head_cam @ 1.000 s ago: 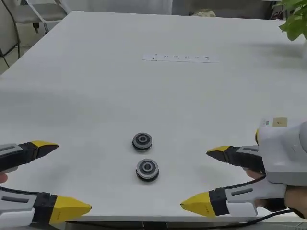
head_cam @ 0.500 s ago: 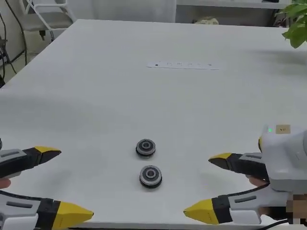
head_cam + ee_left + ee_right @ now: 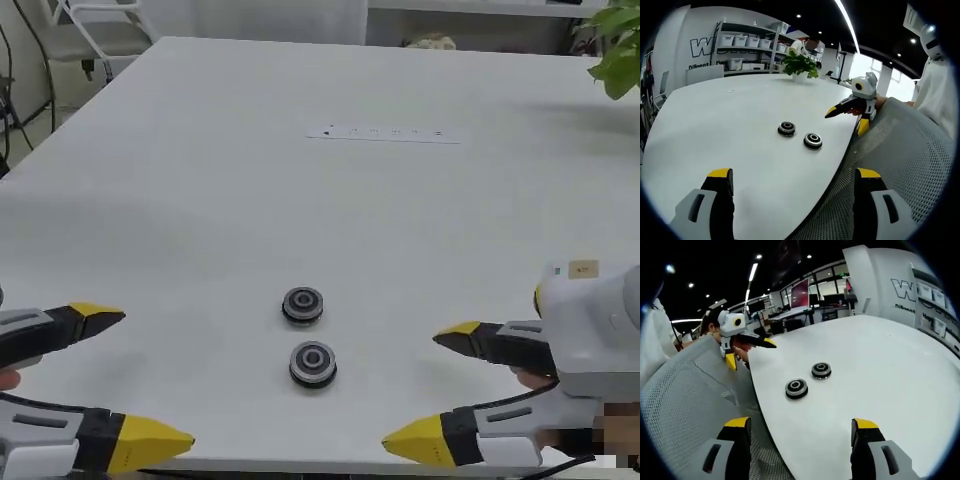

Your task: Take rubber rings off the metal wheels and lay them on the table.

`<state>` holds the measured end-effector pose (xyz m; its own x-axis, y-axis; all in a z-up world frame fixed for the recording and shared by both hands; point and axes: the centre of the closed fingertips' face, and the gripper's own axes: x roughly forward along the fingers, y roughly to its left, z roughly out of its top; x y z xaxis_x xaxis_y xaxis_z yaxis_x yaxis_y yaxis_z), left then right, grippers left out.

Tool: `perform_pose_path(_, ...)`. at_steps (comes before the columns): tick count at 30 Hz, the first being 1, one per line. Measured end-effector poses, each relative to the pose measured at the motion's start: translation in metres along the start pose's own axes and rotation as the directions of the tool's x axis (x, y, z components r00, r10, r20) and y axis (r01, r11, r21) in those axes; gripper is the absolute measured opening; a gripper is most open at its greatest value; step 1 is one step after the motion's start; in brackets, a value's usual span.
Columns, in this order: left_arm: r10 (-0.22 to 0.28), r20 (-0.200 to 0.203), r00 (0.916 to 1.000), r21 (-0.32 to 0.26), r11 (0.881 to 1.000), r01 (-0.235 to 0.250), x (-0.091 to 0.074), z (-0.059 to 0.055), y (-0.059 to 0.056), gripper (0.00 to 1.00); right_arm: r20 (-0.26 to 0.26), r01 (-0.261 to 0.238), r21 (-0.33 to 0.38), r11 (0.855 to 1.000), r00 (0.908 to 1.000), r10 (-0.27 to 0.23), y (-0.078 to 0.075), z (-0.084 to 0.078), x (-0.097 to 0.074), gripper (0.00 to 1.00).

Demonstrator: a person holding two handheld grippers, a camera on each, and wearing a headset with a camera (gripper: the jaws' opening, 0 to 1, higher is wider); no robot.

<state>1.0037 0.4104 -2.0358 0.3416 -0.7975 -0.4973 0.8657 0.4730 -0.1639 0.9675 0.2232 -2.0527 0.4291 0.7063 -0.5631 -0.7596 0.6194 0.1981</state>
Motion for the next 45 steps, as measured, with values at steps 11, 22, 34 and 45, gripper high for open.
perform_pose_path(11, -0.022, -0.026, 0.9994, 0.006, 1.000, 0.022, 0.003, -0.003, -0.004, 1.00, -0.010, -0.010, 0.012, 1.000, 0.9999, 0.010, -0.001, -0.003, 0.002, 0.81)
perform_pose_path(22, -0.069, -0.018, 0.9975, -0.003, 0.998, 0.069, 0.005, -0.001, -0.011, 1.00, 0.068, -0.074, 0.040, 0.996, 0.9952, 0.071, 0.003, 0.016, -0.002, 0.71)
perform_pose_path(34, -0.088, -0.024, 0.9959, 0.067, 0.994, 0.089, 0.000, 0.014, -0.013, 1.00, 0.099, -0.062, 0.035, 0.997, 0.9934, 0.059, -0.010, 0.035, -0.012, 0.69)
perform_pose_path(45, -0.083, -0.008, 0.9965, 0.224, 0.971, 0.082, -0.012, 0.055, -0.020, 1.00, 0.041, -0.032, -0.147, 0.989, 0.9984, 0.039, -0.010, 0.067, -0.022, 0.68)
